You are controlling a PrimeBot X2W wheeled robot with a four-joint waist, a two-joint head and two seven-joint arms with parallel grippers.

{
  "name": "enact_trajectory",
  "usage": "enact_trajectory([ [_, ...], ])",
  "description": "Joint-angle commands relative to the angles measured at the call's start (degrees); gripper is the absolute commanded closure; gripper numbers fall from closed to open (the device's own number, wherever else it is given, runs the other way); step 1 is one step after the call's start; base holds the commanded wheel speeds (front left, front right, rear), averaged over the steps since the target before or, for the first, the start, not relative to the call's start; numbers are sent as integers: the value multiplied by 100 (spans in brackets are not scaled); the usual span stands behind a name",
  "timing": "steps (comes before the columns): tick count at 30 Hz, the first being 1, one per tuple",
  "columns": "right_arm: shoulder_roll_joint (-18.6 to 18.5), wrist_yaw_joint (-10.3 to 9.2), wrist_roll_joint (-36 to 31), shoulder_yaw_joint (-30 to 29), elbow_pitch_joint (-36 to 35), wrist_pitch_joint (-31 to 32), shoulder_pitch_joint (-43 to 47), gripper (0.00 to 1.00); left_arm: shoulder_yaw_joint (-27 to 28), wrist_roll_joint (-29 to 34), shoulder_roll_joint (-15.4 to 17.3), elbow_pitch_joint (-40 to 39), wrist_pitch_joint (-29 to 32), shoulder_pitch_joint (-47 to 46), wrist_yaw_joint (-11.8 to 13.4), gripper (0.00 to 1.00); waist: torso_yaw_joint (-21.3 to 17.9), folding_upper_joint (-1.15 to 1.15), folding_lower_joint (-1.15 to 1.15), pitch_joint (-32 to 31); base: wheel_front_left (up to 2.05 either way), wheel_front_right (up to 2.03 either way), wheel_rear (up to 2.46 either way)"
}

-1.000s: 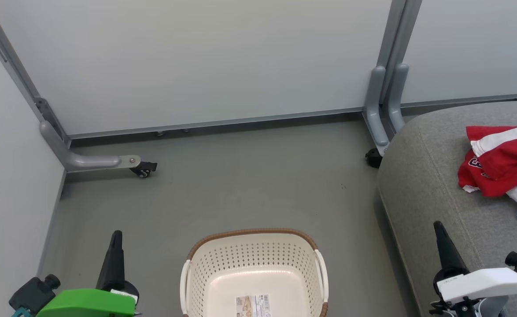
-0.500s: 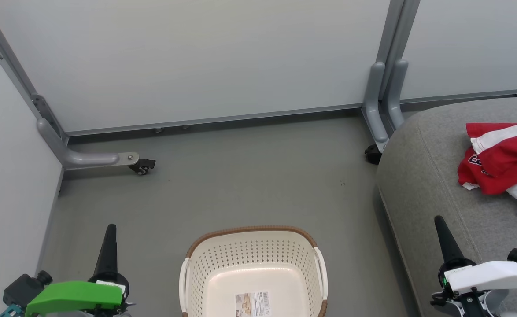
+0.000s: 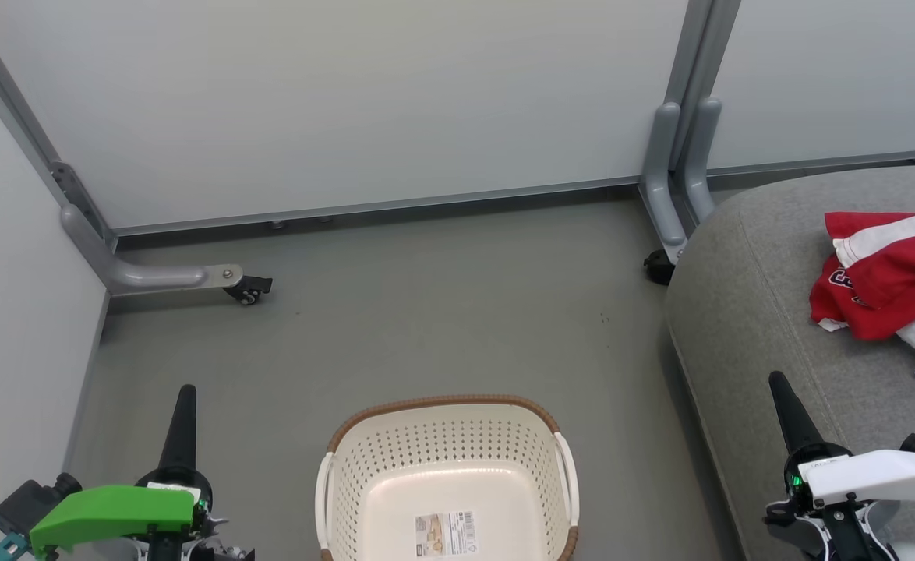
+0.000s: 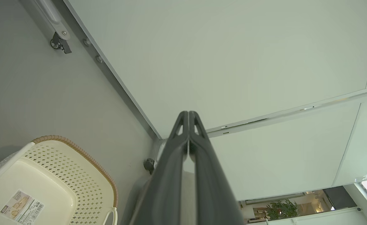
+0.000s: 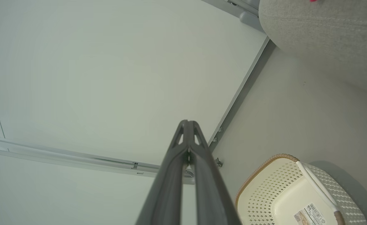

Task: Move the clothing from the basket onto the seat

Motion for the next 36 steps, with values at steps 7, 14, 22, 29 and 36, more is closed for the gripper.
enact_trajectory([
  [7,-27,-1,432,-58,48,120,-175,100,102,-439,35,36,103,-222,-26,100,-10,0,0,33,0,0,0],
  [14,-22,-1,759,-91,99,211,-250,100,169,-755,27,81,193,-285,-27,100,-20,0,0,64,0,0,0],
  [22,-15,-1,1102,-127,159,307,-313,100,244,-1093,17,129,301,-352,-29,100,-31,0,0,100,0,0,0],
  [29,-8,-1,1393,-158,206,390,-379,100,303,-1375,8,173,379,-420,-29,100,-40,0,0,131,0,0,0],
  [36,-2,-2,1655,-189,251,469,-435,100,364,-1628,-2,212,457,-466,-29,100,-50,0,0,162,0,0,0],
])
